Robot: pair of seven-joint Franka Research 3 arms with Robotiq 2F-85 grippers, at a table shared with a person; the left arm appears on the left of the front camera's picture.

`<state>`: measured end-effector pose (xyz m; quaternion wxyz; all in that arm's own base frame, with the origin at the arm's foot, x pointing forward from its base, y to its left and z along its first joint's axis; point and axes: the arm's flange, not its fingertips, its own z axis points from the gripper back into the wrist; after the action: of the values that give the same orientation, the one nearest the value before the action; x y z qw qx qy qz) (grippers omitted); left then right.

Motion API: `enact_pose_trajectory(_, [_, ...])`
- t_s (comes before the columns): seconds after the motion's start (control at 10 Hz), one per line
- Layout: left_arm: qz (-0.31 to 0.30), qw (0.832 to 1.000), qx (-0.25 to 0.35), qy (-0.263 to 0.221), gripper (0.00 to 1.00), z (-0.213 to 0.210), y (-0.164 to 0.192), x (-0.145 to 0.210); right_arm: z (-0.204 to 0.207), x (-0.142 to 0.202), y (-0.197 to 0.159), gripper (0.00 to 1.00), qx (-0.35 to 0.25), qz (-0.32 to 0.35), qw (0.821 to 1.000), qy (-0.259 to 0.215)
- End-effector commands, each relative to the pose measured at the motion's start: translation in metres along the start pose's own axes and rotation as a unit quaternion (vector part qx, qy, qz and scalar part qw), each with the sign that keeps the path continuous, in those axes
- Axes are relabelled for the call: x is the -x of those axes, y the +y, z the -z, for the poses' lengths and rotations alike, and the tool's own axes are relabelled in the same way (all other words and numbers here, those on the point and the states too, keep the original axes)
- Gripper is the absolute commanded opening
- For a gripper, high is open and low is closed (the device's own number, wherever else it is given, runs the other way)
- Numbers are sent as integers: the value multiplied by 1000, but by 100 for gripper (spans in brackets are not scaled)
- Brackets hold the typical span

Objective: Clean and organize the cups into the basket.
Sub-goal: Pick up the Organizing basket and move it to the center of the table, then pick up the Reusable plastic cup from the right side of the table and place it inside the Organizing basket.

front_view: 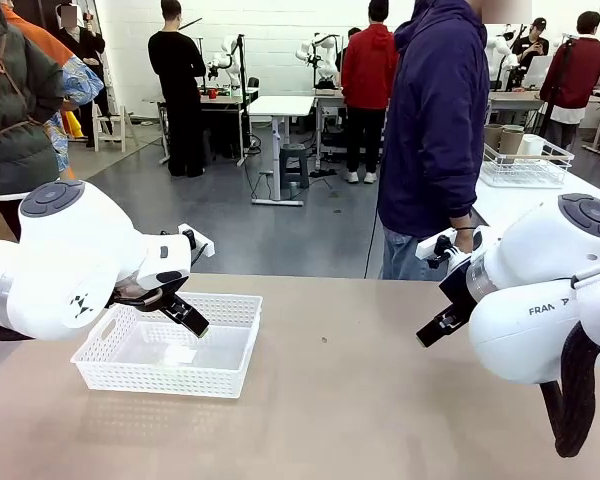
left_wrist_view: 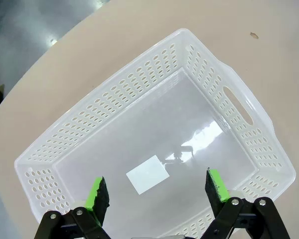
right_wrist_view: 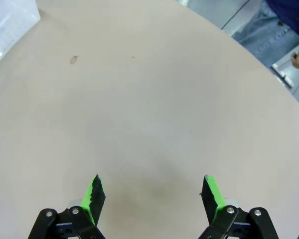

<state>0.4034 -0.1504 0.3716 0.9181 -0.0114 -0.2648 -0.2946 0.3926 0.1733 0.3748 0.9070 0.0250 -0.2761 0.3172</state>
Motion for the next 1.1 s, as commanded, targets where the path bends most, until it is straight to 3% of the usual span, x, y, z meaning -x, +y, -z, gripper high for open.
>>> enact_pose_trajectory(0.0, [-41, 995, 94, -15, 100, -17, 0, -15, -32, -12, 4, 100, -93, 32, 994, -42])
enact_pose_trajectory(0.1, [-98, 977, 181, -53, 100, -43, 3, -33, -59, -18, 1, 100, -148, 65, 984, -81])
enact_pose_trajectory(0.3, [-196, 912, 345, -101, 100, -103, 22, -55, -120, -16, -21, 100, -241, 139, 948, -153])
enact_pose_trajectory(0.4, [-237, 886, 379, -120, 100, -128, 39, -57, -147, -8, -45, 100, -273, 183, 927, -182])
enact_pose_trajectory(0.5, [-280, 865, 393, -137, 100, -145, 63, -53, -169, 4, -76, 100, -295, 221, 907, -202])
enact_pose_trajectory(0.8, [-336, 851, 368, -165, 100, -177, 155, -21, -200, 64, -181, 100, -321, 318, 857, -247])
enact_pose_trajectory(1.0, [-374, 824, 380, -191, 100, -201, 210, 17, -215, 115, -234, 100, -368, 358, 823, -245])
